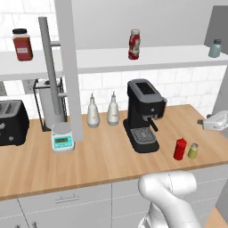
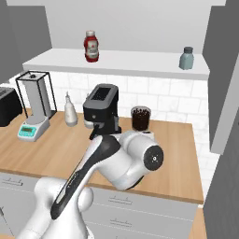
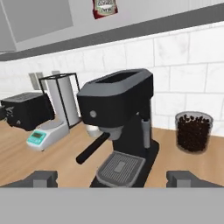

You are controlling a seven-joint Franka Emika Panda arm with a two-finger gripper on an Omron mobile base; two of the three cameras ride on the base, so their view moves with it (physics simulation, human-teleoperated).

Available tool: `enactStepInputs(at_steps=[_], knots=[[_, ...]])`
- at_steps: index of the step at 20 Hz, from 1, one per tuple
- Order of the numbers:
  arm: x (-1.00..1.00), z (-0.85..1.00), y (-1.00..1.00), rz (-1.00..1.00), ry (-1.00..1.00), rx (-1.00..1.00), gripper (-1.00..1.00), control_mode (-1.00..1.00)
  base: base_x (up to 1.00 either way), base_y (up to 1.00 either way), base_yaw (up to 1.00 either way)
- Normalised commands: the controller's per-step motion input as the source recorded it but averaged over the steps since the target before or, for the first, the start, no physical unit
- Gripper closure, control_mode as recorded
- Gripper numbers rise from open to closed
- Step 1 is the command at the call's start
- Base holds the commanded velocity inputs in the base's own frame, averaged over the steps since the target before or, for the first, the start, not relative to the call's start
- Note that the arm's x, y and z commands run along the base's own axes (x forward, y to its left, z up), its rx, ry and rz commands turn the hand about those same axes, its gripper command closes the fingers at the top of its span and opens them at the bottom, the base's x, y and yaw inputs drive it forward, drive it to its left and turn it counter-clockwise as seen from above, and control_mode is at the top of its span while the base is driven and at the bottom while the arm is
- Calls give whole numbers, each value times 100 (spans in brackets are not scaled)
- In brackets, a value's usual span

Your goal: Put the shaker and condiment bottle from the counter next to their counterparts in the cabinet.

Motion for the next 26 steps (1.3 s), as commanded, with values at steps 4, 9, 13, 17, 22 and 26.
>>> enactStepInputs(at_steps=[4, 9, 13, 17, 22, 26], knots=[[0, -6, -7, 6, -7, 1, -100, -100, 0, 0, 0], [0, -7, -9, 1, -1, 0, -100, -100, 0, 0, 0], [0, -28, -35, 11, -4, 0, -100, -100, 0, 0, 0], [0, -31, -21, 17, 0, 0, -100, -100, 0, 0, 0], [0, -38, -24, 20, -1, -2, -100, -100, 0, 0, 0], [0, -42, -31, 25, -4, -4, -100, -100, 0, 0, 0]])
